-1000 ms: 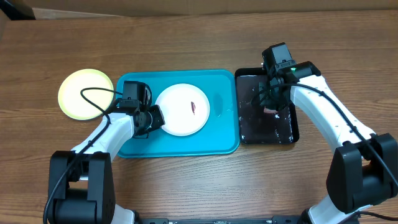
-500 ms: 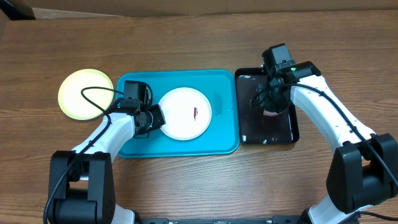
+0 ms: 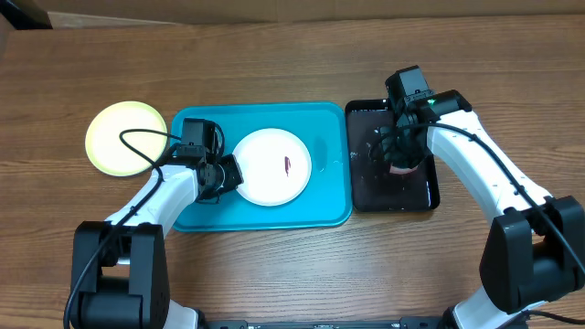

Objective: Clean dirty plates on tray and stack at the side
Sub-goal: 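Lift the sponge out of the black tray with the right gripper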

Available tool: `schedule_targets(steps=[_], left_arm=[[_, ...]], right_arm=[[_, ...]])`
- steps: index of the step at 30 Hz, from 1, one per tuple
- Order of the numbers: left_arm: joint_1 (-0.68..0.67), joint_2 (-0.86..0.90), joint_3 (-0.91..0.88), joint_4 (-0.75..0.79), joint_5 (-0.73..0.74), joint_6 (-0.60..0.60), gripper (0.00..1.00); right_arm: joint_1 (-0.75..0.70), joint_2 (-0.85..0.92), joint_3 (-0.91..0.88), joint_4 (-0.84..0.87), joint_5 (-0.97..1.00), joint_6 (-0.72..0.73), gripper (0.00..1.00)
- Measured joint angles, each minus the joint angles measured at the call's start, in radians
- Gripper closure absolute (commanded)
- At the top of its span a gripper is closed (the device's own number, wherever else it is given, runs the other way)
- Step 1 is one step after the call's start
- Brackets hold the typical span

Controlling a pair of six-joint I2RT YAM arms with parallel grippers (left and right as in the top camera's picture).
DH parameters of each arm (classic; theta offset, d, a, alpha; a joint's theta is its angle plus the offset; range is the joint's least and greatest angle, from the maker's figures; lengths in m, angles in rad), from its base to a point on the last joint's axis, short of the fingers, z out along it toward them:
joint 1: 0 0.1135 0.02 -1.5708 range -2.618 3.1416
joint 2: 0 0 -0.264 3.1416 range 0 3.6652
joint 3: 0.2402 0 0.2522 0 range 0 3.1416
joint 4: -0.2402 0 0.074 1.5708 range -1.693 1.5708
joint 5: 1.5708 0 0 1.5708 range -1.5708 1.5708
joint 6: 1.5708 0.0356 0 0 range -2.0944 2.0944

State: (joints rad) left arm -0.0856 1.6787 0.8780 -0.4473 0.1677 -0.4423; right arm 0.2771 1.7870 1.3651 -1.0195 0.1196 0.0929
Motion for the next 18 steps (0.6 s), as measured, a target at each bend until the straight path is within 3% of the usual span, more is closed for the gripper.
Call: schedule_targets(steps=[5, 6, 7, 8, 12, 14, 16, 17, 18], left_arm=[[0.0, 0.0, 0.0, 0.034, -0.005, -0.001, 0.69], [0.0, 0.0, 0.0, 0.043, -0.009, -0.003, 0.72], [0.0, 0.0, 0.0, 0.047, -0.013, -0.004, 0.87], [0.0, 0.0, 0.0, 0.055, -0.022, -0.009, 0.96], [0.0, 0.0, 0.0, 0.05, -0.029, -0.003, 0.96], [0.0, 0.0, 0.002, 0.032, -0.018, -0.002, 0.85], [0.0, 0.0, 0.003, 0.005, -0.002, -0.001, 0.61], [0.0, 0.001, 0.003, -0.006, 0.006, -0.005, 0.57], [0.0, 0.002, 0.003, -0.008, 0.012, -0.005, 0.6]], right_arm=[[0.0, 0.0, 0.0, -0.002, 0.0, -0.012, 0.96], [0.0, 0.0, 0.0, -0.003, 0.0, -0.014, 0.96], [0.0, 0.0, 0.0, -0.005, 0.0, -0.015, 0.96], [0.0, 0.0, 0.0, -0.005, 0.0, -0.016, 0.96], [0.0, 0.0, 0.0, -0.008, 0.0, -0.016, 0.96], [0.0, 0.0, 0.0, -0.01, 0.0, -0.016, 0.96], [0.0, 0.0, 0.0, -0.013, 0.0, -0.016, 0.96], [0.0, 0.0, 0.0, -0.014, 0.0, -0.016, 0.96], [0.0, 0.0, 0.0, -0.013, 0.0, -0.016, 0.96]])
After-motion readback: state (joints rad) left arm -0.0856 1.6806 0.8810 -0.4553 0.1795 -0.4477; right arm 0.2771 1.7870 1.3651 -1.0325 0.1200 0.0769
